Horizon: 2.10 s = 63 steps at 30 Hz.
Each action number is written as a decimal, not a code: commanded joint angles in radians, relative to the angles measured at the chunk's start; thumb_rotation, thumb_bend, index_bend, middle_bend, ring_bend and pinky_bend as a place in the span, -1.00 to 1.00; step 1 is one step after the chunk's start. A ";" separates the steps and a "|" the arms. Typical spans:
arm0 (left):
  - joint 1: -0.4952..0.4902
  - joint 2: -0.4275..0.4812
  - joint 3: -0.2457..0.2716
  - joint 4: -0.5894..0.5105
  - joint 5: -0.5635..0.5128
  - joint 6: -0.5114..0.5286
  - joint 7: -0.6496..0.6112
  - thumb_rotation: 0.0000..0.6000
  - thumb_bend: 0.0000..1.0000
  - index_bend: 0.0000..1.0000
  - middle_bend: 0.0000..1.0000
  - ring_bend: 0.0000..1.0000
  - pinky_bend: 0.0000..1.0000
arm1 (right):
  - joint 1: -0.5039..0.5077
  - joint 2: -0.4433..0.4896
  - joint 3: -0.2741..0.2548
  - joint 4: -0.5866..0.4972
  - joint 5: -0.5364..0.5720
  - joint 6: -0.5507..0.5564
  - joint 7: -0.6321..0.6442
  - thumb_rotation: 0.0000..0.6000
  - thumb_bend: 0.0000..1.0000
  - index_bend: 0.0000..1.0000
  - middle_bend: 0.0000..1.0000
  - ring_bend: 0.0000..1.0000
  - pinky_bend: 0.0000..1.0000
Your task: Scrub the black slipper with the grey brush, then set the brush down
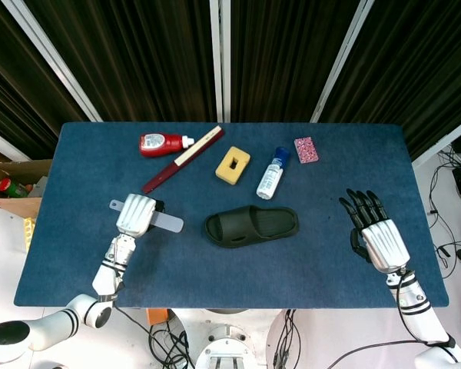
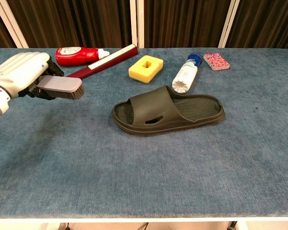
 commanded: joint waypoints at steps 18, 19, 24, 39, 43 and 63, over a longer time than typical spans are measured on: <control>-0.128 -0.046 -0.157 -0.168 -0.196 -0.117 0.247 1.00 0.13 1.00 1.00 1.00 1.00 | 0.098 -0.033 -0.038 0.021 0.146 -0.386 -0.172 0.93 0.64 -1.00 -1.00 -1.00 -1.00; -0.136 -0.048 -0.163 -0.171 -0.203 -0.122 0.251 1.00 0.13 1.00 1.00 1.00 1.00 | 0.105 -0.037 -0.040 0.021 0.149 -0.404 -0.183 0.93 0.66 -1.00 -1.00 -1.00 -1.00; -0.159 -0.049 -0.179 -0.185 -0.222 -0.135 0.261 1.00 0.13 1.00 1.00 1.00 1.00 | 0.131 -0.057 -0.053 0.024 0.138 -0.445 -0.208 0.93 0.77 -1.00 -0.99 -1.00 -1.00; -0.232 -0.098 -0.175 -0.127 -0.234 -0.140 0.338 1.00 0.13 1.00 1.00 1.00 1.00 | 0.187 -0.134 -0.088 0.068 0.124 -0.542 -0.219 0.93 0.86 -1.00 -0.95 -1.00 -1.00; -0.249 -0.134 -0.173 -0.085 -0.243 -0.156 0.324 1.00 0.13 1.00 1.00 1.00 1.00 | 0.190 -0.144 -0.091 0.070 0.140 -0.559 -0.235 0.93 0.89 -1.00 -0.95 -1.00 -1.00; -0.330 -0.239 -0.153 0.022 -0.260 -0.228 0.356 1.00 0.13 1.00 1.00 1.00 1.00 | 0.199 -0.161 -0.106 0.087 0.155 -0.573 -0.247 0.93 0.89 -1.00 -0.95 -1.00 -1.00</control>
